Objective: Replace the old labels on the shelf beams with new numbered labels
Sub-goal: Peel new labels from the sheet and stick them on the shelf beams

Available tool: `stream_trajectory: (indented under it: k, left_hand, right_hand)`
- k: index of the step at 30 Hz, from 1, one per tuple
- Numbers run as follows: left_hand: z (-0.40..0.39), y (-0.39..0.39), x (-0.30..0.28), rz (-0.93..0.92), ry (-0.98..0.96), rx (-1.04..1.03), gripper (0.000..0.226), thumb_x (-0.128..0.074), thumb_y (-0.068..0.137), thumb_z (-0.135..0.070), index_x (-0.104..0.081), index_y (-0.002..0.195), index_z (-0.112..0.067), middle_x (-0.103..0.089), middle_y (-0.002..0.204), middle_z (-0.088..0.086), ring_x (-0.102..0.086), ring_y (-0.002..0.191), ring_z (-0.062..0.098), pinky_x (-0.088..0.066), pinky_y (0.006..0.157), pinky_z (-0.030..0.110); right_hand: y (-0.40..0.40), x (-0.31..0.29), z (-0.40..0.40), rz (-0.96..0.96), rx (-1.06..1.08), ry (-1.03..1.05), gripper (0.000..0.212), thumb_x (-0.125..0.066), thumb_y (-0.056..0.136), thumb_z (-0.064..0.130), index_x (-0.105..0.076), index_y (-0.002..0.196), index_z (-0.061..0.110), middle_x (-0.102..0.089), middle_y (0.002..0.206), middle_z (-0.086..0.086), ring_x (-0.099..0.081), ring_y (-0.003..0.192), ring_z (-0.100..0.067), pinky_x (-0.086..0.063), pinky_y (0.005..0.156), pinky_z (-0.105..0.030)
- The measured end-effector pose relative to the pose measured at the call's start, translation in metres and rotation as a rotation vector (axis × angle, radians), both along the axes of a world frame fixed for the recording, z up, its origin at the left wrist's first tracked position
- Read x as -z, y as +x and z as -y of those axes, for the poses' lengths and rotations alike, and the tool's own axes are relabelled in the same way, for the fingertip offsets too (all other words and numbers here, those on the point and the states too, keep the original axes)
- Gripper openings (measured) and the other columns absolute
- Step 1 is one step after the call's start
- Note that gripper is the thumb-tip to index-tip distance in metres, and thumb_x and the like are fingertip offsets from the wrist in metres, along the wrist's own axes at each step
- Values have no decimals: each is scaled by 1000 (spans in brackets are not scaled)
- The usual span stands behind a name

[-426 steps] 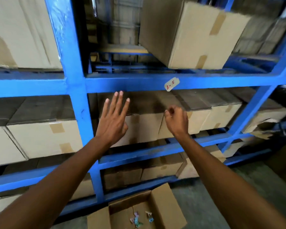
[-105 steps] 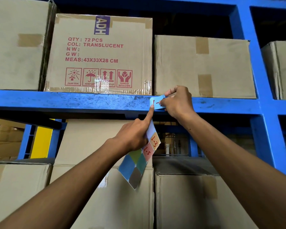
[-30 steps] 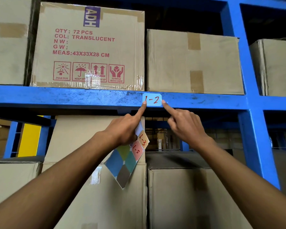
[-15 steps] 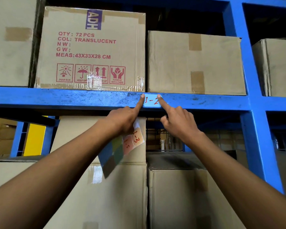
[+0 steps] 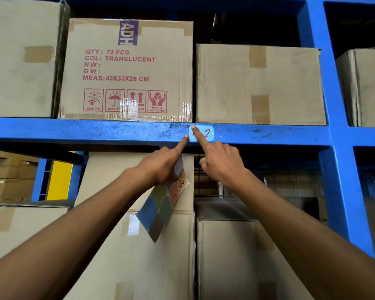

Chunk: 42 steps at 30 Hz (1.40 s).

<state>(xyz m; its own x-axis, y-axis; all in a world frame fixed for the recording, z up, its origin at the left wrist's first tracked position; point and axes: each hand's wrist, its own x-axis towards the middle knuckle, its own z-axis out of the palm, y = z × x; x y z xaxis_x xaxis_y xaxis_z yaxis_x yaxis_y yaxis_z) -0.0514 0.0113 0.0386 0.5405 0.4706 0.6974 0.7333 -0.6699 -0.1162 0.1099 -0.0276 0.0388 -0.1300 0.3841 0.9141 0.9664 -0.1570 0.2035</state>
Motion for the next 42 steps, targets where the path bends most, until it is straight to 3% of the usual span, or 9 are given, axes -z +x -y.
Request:
stream_trajectory:
  k: [4,6,9,13,19,27,34,38,42]
  left_hand:
    - [5,-4,14,156,-96,127,102,-69,75,-7,-3,151,-28,-58,116,24,-57,101,40,-51,83,47]
    - [7,-6,28,295,-167,211,94,-69,74,-6,-16,149,-25,-52,126,22,-53,109,38,-49,89,37]
    - [13,-6,55,531,-340,381,74,-63,81,-3,-31,144,-25,-63,105,17,-59,82,23,-45,67,24]
    - [24,-3,84,752,-591,571,53,-50,92,-4,-37,137,-28,-60,59,-5,-54,44,1,-42,44,11]
    - [40,5,100,868,-618,617,53,-51,94,-8,-35,138,-32,-52,62,2,-51,48,2,-43,48,10]
    - [48,12,108,961,-663,600,59,-49,94,-9,-30,142,-39,-44,74,12,-47,74,23,-43,76,34]
    - [43,13,126,1087,-838,539,51,-38,91,-2,-47,129,-35,-50,53,-1,-48,41,9,-43,43,16]
    - [36,6,153,1100,-964,453,49,-43,90,-4,-47,131,-31,-46,57,1,-44,49,12,-39,53,24]
    - [33,-3,189,1140,-1074,450,46,-45,91,-3,-47,132,-24,-58,83,6,-51,60,14,-45,62,28]
  right_hand:
    - [4,16,8,-186,-232,51,62,-49,85,24,-28,142,31,-64,91,-18,-59,87,-41,-41,67,-40]
    - [5,30,14,-248,-352,80,40,-51,84,23,-55,123,27,-69,86,-12,-62,84,-36,-47,67,-39]
    - [6,53,22,-292,-441,13,22,-53,81,21,-71,95,19,-68,82,-5,-64,80,-30,-53,67,-39]
    - [-1,89,34,-252,-516,-89,25,-55,82,22,-72,99,16,-62,90,-6,-61,78,-28,-52,71,-39]
    - [-6,114,49,-176,-345,20,29,-46,82,28,-69,87,11,-57,91,-6,-53,81,-25,-36,75,-36]
    - [-8,129,57,-259,-424,63,20,-56,84,24,-70,87,10,-58,89,-4,-51,82,-22,-35,77,-34]
    - [-14,151,65,-262,-568,-65,10,-60,84,13,-71,84,13,-63,92,-4,-56,90,-23,-24,77,-27]
    - [-25,181,74,-328,-711,-99,8,-64,80,12,-72,80,12,-64,90,-3,-59,89,-22,-28,81,-28]
    - [-34,212,83,-488,-860,-155,4,-70,78,5,-72,78,9,-59,88,6,-60,94,-17,-43,90,-44]
